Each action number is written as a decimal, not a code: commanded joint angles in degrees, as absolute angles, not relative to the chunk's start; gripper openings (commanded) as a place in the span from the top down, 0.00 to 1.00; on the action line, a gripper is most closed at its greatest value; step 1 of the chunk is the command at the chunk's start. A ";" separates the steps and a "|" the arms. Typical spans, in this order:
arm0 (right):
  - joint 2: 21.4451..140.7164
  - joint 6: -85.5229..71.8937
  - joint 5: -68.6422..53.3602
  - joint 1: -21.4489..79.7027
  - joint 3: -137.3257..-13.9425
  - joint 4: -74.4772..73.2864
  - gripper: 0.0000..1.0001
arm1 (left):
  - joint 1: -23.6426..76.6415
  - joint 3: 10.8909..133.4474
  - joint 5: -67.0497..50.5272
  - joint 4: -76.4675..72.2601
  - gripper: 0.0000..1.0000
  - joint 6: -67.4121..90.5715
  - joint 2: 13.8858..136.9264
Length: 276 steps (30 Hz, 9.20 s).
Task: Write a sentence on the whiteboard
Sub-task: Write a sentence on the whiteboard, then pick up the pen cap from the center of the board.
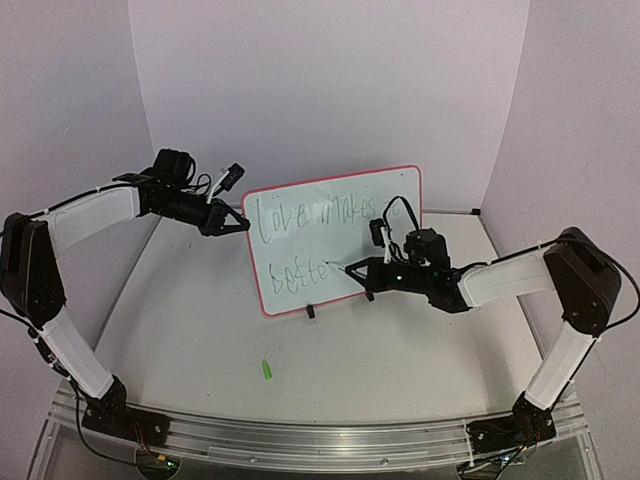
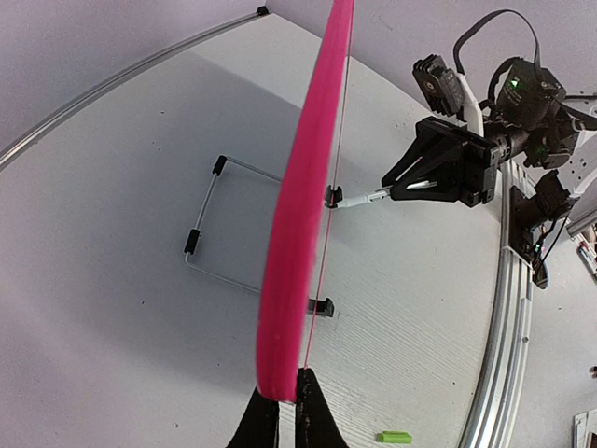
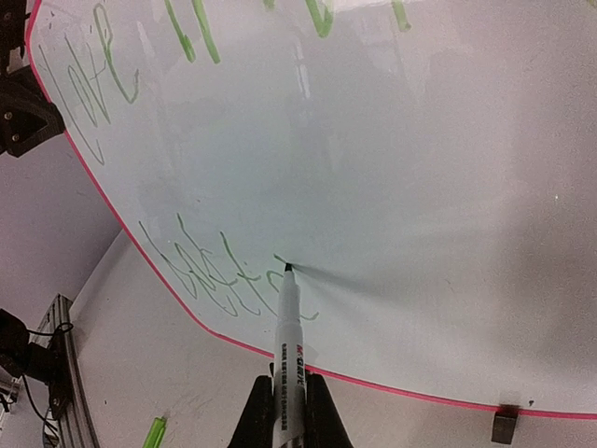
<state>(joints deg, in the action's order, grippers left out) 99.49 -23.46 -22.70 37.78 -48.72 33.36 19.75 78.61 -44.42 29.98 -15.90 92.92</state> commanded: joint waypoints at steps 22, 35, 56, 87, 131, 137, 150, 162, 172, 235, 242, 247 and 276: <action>102.10 -25.54 -22.21 37.19 -45.69 34.72 1.00 | 21.27 78.59 -43.42 32.96 1.00 -17.67 92.92; 97.89 -25.41 -20.66 37.18 -47.41 35.44 1.00 | 21.27 78.66 -43.42 32.96 1.00 -17.66 92.78; 96.08 -25.16 -17.29 37.18 -47.11 35.79 1.00 | 21.28 78.57 -43.33 32.96 1.00 -17.64 92.90; 89.43 -24.80 -18.52 37.04 -38.55 37.05 1.00 | 21.29 78.49 -43.43 32.96 1.00 -17.65 92.61; 96.73 -25.24 -15.93 37.98 -41.18 37.13 1.00 | 21.32 78.57 -43.15 33.07 1.00 -17.60 93.18; 83.42 -25.77 -12.51 37.98 -34.25 34.49 1.00 | 21.32 78.84 -43.14 33.18 1.00 -17.14 93.13; 59.33 -20.82 -0.34 37.97 -26.85 23.09 1.00 | 21.14 77.93 -35.63 33.39 0.49 -15.92 89.15; 49.47 -19.41 -1.21 37.99 -28.22 12.37 1.00 | 21.01 67.50 -22.33 25.78 0.07 -3.71 77.27; 47.26 -22.72 -2.48 37.99 -27.11 7.93 1.00 | 24.03 46.30 -2.89 30.04 0.15 33.96 58.47; 52.86 -28.83 -1.30 38.94 -25.10 4.40 1.00 | 63.43 59.87 -10.41 21.02 0.50 36.96 101.86; 53.85 -28.95 -1.49 38.94 -25.21 4.74 1.00 | 65.70 62.14 -3.37 32.55 0.50 32.16 102.71; 54.07 -29.38 -1.47 39.00 -24.82 5.23 1.00 | 66.98 62.08 -3.63 33.52 0.51 28.62 102.63; 56.43 -25.92 -11.02 39.02 -28.23 1.60 1.00 | 68.09 63.43 -4.34 36.63 0.97 17.56 106.05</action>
<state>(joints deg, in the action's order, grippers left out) 55.96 -28.43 -5.62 38.68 -24.99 3.63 67.50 63.36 -3.27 34.06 19.33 105.10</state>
